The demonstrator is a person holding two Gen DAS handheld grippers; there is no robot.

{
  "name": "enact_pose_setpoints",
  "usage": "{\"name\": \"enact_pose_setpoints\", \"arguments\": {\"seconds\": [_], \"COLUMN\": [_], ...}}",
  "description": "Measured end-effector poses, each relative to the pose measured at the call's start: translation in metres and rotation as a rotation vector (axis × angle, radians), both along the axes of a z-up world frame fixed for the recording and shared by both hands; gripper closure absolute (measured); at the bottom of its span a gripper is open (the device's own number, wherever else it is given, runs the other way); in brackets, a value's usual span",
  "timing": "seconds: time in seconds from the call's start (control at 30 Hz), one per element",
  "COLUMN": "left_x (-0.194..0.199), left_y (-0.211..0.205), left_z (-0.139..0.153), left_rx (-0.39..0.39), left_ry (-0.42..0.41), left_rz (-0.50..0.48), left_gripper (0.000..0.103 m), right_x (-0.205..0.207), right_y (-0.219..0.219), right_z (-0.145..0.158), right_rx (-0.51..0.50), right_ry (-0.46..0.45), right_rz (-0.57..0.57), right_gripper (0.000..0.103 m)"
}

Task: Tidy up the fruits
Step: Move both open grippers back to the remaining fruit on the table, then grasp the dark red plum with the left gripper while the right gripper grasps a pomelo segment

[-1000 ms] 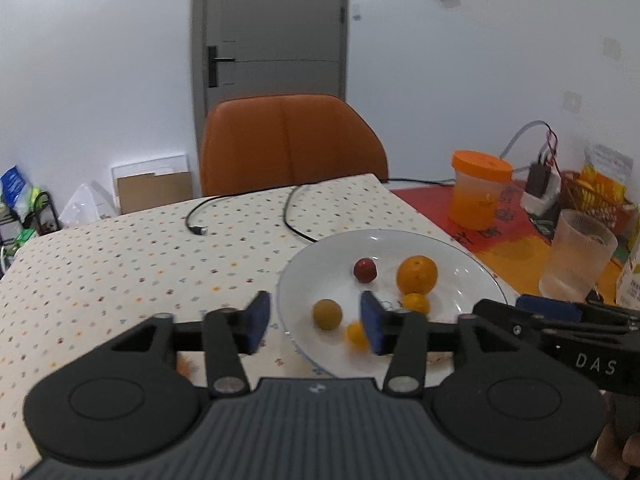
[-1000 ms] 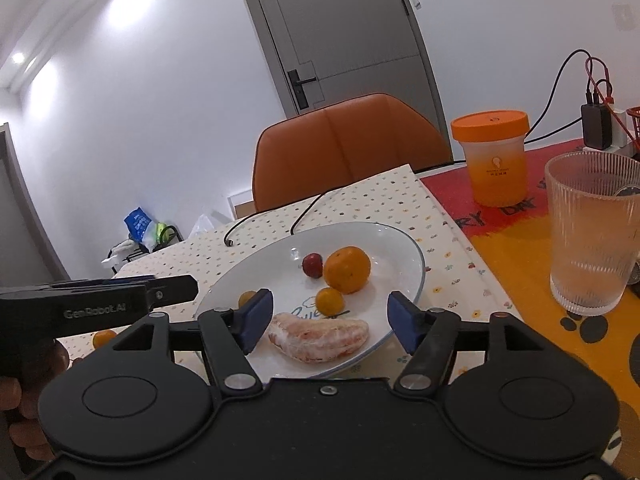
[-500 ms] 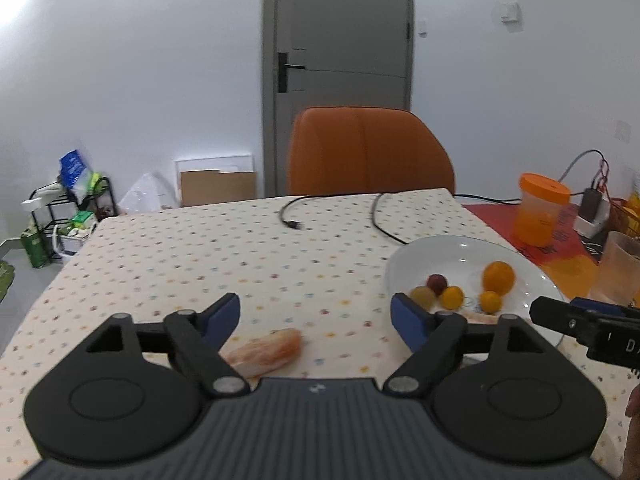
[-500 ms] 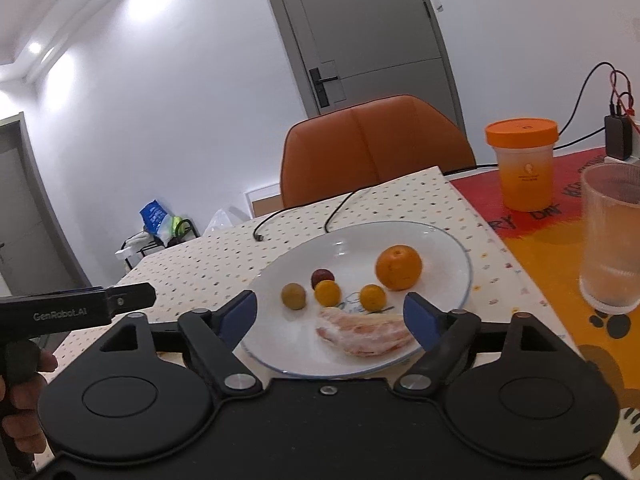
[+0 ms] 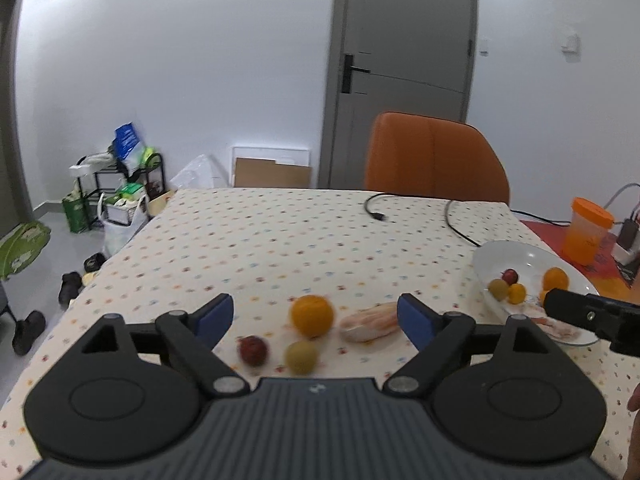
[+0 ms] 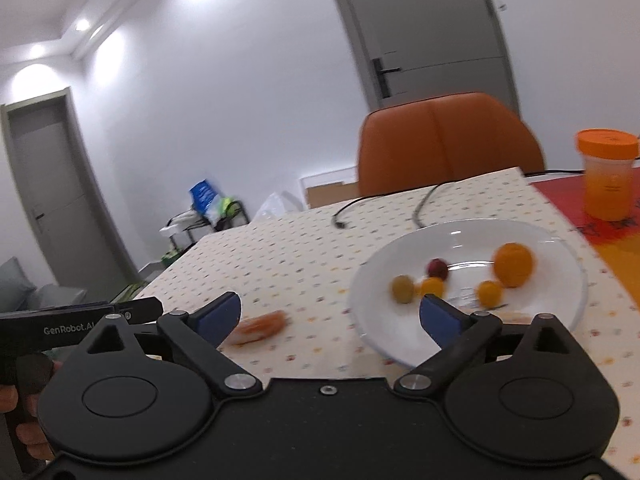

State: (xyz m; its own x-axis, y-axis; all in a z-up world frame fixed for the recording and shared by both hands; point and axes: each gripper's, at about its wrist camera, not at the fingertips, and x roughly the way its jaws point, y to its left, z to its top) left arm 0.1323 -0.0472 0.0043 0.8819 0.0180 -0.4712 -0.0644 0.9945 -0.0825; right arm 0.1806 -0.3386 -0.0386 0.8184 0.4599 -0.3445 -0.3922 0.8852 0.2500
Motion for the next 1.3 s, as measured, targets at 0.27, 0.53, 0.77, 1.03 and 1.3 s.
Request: {"name": "enact_pose_setpoints", "arguments": {"seconds": [0.27, 0.53, 0.77, 1.03, 1.3], "left_x": [-0.009, -0.008, -0.002, 0.01, 0.024], "left_y": [0.034, 0.049, 0.054, 0.054, 0.055], "left_z": [-0.01, -0.023, -0.033, -0.047, -0.057], "left_rx": [-0.042, -0.064, -0.087, -0.109, -0.129], "left_ry": [0.008, 0.019, 0.041, 0.075, 0.1], "left_rz": [0.055, 0.084, 0.087, 0.082, 0.076], "left_gripper": [0.015, 0.026, 0.039, 0.054, 0.07], "right_x": [0.001, 0.004, 0.015, 0.029, 0.042], "right_y": [0.037, 0.059, 0.069, 0.081, 0.089], "right_z": [-0.002, -0.008, -0.013, -0.02, -0.027], "right_rx": [-0.024, -0.044, -0.059, -0.095, -0.109], "right_ry": [0.018, 0.042, 0.062, 0.095, 0.117], "right_rz": [0.072, 0.116, 0.135, 0.161, 0.173], "right_gripper": [0.006, 0.006, 0.006, 0.006, 0.006]}}
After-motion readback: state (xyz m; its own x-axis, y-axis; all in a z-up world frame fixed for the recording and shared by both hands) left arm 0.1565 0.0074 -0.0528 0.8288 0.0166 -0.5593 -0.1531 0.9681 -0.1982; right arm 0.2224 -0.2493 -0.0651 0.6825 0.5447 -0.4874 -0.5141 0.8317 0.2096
